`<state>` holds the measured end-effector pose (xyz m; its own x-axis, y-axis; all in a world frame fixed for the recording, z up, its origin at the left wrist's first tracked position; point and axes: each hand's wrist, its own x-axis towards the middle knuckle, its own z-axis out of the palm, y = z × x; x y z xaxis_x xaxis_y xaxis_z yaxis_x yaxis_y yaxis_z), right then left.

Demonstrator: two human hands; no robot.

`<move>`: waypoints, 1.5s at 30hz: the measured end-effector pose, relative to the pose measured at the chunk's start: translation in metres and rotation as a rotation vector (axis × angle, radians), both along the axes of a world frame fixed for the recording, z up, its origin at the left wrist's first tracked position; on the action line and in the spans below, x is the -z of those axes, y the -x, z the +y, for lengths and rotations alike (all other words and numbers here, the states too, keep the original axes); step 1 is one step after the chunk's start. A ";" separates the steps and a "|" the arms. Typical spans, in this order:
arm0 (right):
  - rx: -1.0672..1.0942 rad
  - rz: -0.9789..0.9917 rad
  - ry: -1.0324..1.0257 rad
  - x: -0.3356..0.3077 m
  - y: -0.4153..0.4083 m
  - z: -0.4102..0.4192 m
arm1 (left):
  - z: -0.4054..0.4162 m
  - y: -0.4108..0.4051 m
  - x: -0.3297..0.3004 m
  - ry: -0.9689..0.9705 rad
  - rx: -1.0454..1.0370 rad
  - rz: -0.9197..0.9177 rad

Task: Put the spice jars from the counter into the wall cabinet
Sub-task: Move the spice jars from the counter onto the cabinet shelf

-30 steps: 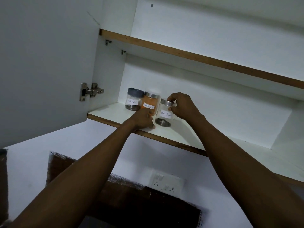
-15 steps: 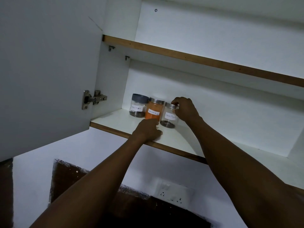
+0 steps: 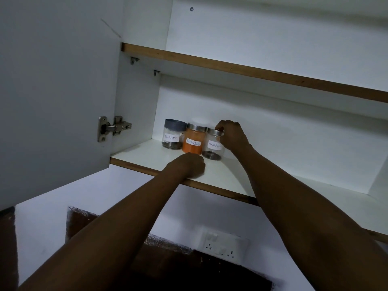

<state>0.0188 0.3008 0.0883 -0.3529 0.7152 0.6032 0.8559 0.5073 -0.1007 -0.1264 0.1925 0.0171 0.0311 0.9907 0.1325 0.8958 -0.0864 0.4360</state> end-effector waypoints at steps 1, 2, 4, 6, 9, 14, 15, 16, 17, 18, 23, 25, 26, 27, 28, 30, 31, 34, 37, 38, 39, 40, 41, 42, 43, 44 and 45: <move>0.002 0.002 0.005 0.000 0.001 0.000 | 0.004 0.001 0.000 -0.001 -0.023 -0.003; 0.007 -0.003 0.012 0.001 0.000 -0.002 | 0.005 0.001 0.001 -0.015 -0.038 0.004; 0.032 -0.032 0.026 0.001 0.001 -0.008 | 0.009 0.001 0.003 -0.075 -0.021 0.008; 0.046 -0.052 0.042 0.005 0.003 -0.019 | 0.009 0.001 0.007 -0.154 -0.019 -0.029; -0.038 0.107 0.040 0.017 0.002 -0.051 | -0.002 0.003 0.005 -0.255 -0.040 -0.158; -0.260 0.284 -0.129 0.076 -0.010 -0.145 | -0.052 -0.008 0.024 -0.609 -0.054 0.010; -0.308 0.320 -0.130 0.095 -0.015 -0.161 | -0.066 -0.013 0.037 -0.673 -0.064 0.068; -0.360 0.344 -0.142 0.120 -0.021 -0.178 | -0.079 -0.018 0.059 -0.740 -0.020 0.098; -0.402 0.368 -0.172 0.138 -0.024 -0.193 | -0.091 -0.022 0.077 -0.809 0.032 0.078; -0.434 0.387 -0.174 0.161 -0.027 -0.207 | -0.105 -0.027 0.099 -0.831 0.085 0.018; -0.399 0.443 0.234 0.316 -0.022 -0.268 | -0.184 -0.018 0.262 -0.448 0.079 -0.220; -0.351 0.328 0.558 0.376 -0.018 -0.290 | -0.220 -0.009 0.328 -0.136 0.015 -0.252; -0.352 0.268 0.699 0.403 -0.016 -0.304 | -0.241 -0.004 0.357 0.015 -0.003 -0.252; -0.350 0.225 0.819 0.429 -0.016 -0.318 | -0.263 -0.001 0.382 0.171 -0.022 -0.239; -0.345 0.185 0.904 0.448 -0.017 -0.328 | -0.279 -0.001 0.401 0.313 -0.023 -0.208; -0.328 0.124 1.067 0.488 -0.021 -0.354 | -0.317 -0.005 0.442 0.557 0.013 -0.148; -0.309 0.093 1.121 0.502 -0.025 -0.363 | -0.331 -0.009 0.454 0.634 0.035 -0.127; -0.276 0.014 1.268 0.536 -0.036 -0.387 | -0.364 -0.021 0.490 0.805 0.131 0.045; -0.244 -0.031 1.379 0.553 -0.048 -0.401 | -0.384 -0.035 0.508 0.762 0.200 0.214; -0.234 -0.034 1.401 0.556 -0.051 -0.403 | -0.386 -0.038 0.512 0.746 0.201 0.221; -0.223 -0.042 1.419 0.558 -0.055 -0.404 | -0.387 -0.041 0.514 0.737 0.198 0.218; -0.216 -0.052 1.427 0.560 -0.059 -0.405 | -0.385 -0.043 0.515 0.732 0.195 0.208; -0.211 -0.061 1.433 0.561 -0.064 -0.404 | -0.382 -0.044 0.516 0.724 0.186 0.193; -0.205 -0.067 1.441 0.561 -0.069 -0.403 | -0.379 -0.045 0.514 0.710 0.170 0.174; -0.199 -0.066 1.448 0.557 -0.076 -0.400 | -0.374 -0.047 0.509 0.682 0.153 0.148; -0.207 -0.062 1.445 0.554 -0.082 -0.398 | -0.368 -0.045 0.503 0.650 0.137 0.114; -0.224 -0.049 1.429 0.548 -0.086 -0.395 | -0.360 -0.044 0.494 0.606 0.128 0.070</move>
<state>0.1049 -0.0939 -0.4601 -0.5355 0.6123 -0.5817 0.7906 0.1212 -0.6002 -0.0823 -0.1679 -0.4772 0.1428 0.8768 -0.4591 0.9228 0.0497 0.3819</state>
